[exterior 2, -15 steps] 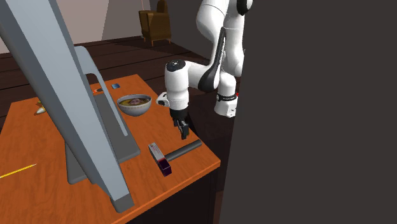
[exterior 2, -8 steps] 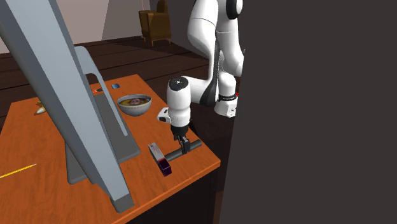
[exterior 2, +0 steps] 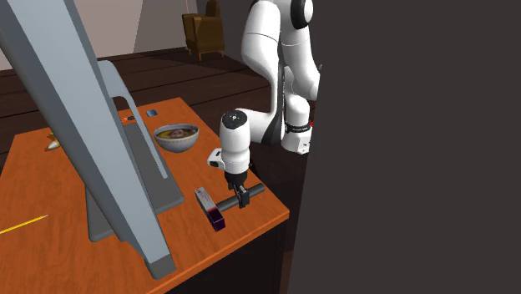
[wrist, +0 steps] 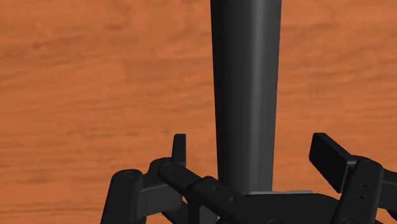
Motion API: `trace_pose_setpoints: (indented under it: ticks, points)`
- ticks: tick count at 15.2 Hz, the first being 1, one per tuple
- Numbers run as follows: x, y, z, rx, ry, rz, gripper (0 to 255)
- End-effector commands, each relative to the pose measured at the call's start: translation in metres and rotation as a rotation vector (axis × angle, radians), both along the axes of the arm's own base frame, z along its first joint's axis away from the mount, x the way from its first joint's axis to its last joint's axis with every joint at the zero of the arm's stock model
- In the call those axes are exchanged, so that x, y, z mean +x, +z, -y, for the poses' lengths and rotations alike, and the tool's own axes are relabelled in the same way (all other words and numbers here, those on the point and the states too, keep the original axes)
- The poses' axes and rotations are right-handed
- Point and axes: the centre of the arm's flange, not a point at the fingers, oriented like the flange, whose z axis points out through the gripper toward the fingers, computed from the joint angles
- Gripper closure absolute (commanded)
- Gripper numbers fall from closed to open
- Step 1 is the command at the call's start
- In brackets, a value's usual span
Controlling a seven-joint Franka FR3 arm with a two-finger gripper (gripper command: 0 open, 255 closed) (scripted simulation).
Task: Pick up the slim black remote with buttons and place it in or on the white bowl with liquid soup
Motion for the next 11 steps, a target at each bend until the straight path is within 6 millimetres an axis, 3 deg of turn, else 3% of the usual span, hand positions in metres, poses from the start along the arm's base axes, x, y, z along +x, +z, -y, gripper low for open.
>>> trace_pose_setpoints:
  ticks: [1,4,5,11]
  points:
    - [-0.0001,-0.0005,0.0001,0.000,0.000,0.000,0]
    - [-0.0001,-0.0005,0.0001,0.000,0.000,0.000,0]
    - [-0.0001,-0.0005,0.0001,0.000,0.000,0.000,255]
    - [0.0002,-0.0007,0.0005,0.000,0.000,0.000,255]
